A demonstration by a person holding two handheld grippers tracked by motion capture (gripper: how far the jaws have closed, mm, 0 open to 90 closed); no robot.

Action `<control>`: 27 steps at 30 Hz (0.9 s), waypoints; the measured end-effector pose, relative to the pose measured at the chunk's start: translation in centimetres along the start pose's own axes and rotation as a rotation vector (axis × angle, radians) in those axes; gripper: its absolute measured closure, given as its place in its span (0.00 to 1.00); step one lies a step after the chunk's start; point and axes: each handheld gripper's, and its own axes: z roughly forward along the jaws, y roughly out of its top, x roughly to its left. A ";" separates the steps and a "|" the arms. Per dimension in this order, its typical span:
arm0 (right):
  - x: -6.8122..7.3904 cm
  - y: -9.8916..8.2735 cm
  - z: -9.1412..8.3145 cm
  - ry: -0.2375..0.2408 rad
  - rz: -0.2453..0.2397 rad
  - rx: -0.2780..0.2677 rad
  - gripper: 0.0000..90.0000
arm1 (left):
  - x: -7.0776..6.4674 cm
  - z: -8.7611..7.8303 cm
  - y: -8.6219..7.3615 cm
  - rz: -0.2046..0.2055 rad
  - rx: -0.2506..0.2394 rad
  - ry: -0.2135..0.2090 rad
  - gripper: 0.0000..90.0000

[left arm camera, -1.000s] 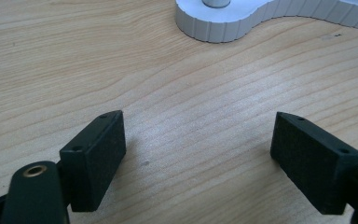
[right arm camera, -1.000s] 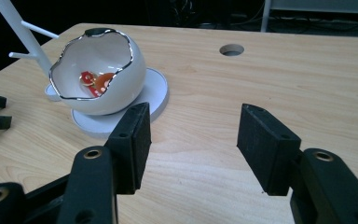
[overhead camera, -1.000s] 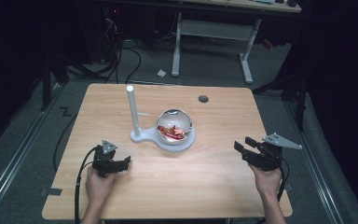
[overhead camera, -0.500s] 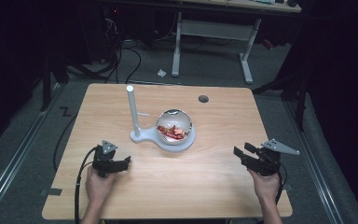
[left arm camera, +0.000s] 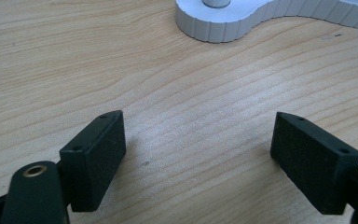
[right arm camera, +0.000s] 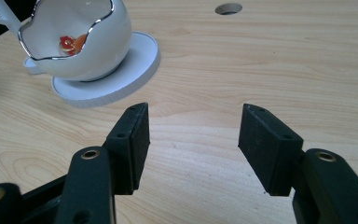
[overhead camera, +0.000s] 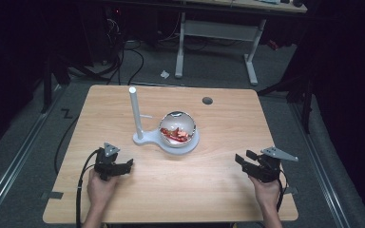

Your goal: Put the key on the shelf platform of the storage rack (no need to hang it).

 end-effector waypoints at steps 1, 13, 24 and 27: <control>0.0 -0.1 0.1 -0.001 0.002 0.001 0.48 | 0.0 0.0 0.0 0.000 0.000 0.000 0.21; -0.2 -1.5 1.2 -0.012 0.017 0.026 0.48 | 0.0 0.0 0.0 0.000 0.000 0.000 0.20; -0.6 -2.4 2.0 -0.030 0.028 0.044 0.48 | 0.0 0.0 0.0 0.000 0.000 0.000 0.21; -0.6 -2.7 2.3 -0.039 0.035 0.052 0.48 | 0.0 0.0 0.0 0.001 0.001 0.000 0.21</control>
